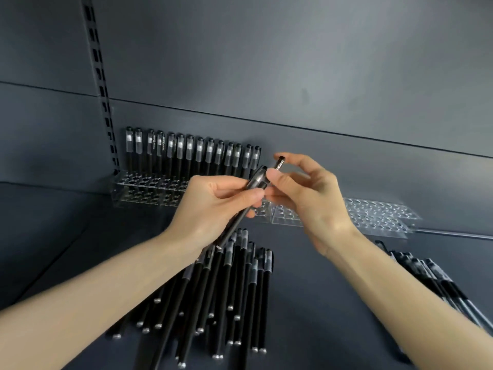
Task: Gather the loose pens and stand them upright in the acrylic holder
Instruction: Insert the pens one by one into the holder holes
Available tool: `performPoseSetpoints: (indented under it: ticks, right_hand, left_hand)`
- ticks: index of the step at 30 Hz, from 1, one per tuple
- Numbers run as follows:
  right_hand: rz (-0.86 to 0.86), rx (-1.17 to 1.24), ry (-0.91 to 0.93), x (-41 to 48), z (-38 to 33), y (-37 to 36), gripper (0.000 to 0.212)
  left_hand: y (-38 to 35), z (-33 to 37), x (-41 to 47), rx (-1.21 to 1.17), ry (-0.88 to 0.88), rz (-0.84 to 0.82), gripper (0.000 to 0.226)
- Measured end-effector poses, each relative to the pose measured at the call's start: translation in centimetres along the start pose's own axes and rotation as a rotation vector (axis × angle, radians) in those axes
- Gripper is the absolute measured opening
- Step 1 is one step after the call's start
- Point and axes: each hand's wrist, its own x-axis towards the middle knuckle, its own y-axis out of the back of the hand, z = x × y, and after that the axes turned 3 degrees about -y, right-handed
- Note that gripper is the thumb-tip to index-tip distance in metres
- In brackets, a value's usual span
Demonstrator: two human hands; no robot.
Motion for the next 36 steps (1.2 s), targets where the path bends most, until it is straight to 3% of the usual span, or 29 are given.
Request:
performPoseSetpoints:
  ticks: [4, 8, 17, 36]
  right_hand:
    - [0.051, -0.098, 0.112, 2.1, -0.4, 2.0, 0.033]
    - [0.157, -0.211, 0.254, 4.7, -0.5, 3.3, 0.028]
    - [0.228, -0.444, 0.472, 8.4, 2.0, 2.6, 0.029]
    - [0.141, -0.739, 0.398, 8.1, 4.0, 2.0, 0.022]
  left_hand:
    - [-1.7, -1.0, 1.2, 0.06, 0.013, 0.097, 0.01]
    - [-1.7, -1.9, 2.7, 0.114, 0.046, 0.213, 0.006]
    - [-0.3, -3.4, 4.5, 0.109, 0.039, 0.19, 0.029]
    - [-0.3, -4.5, 4.6, 0.126, -0.019, 0.116, 0.02]
